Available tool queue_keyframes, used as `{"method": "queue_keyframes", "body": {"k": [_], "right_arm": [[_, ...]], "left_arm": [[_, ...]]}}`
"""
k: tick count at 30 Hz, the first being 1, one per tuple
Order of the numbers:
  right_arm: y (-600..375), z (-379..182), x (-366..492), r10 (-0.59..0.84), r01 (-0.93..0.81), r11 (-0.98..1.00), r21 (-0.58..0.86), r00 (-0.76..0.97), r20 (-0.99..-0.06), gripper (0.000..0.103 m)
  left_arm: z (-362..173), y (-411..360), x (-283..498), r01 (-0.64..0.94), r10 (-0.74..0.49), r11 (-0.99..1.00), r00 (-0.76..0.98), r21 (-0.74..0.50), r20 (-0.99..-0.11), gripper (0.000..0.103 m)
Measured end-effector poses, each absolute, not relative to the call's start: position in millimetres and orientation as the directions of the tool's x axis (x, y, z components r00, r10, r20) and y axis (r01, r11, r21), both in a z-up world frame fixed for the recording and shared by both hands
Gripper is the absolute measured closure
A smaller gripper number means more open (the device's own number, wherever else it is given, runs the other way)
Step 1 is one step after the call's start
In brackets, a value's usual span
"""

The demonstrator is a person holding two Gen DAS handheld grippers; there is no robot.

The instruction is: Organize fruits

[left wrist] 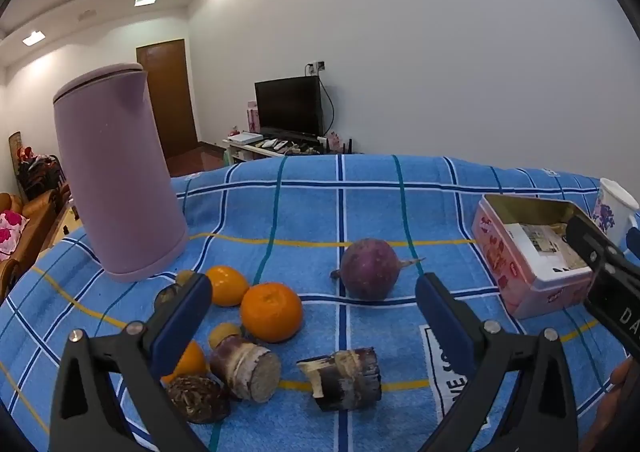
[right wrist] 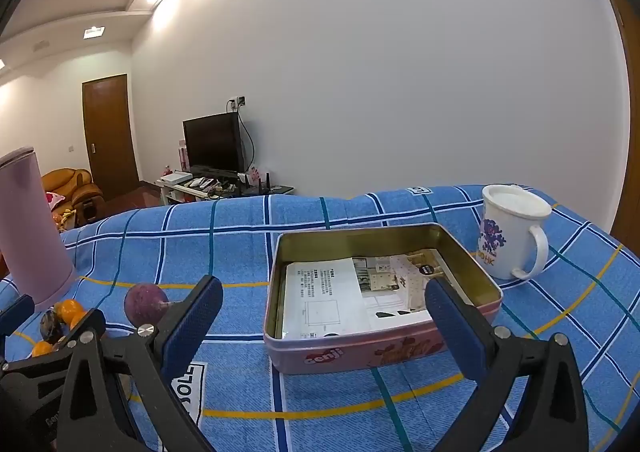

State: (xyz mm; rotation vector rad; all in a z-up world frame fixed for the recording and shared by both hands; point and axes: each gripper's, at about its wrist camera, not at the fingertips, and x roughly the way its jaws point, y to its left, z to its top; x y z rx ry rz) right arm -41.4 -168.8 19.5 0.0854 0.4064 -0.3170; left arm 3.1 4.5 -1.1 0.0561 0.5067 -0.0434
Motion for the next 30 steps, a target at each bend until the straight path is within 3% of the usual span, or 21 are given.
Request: {"method": "queue_keyframes", "body": {"k": [30], "right_arm": [[-169.9, 18.0, -40.4, -0.286, 0.321, 0.947, 0.02, 0.868, -0.405, 0.001]], "left_arm": [[-2.3, 7.6, 2.9, 0.056, -0.029, 0.998, 0.869, 0.04, -0.494, 0.0]]}}
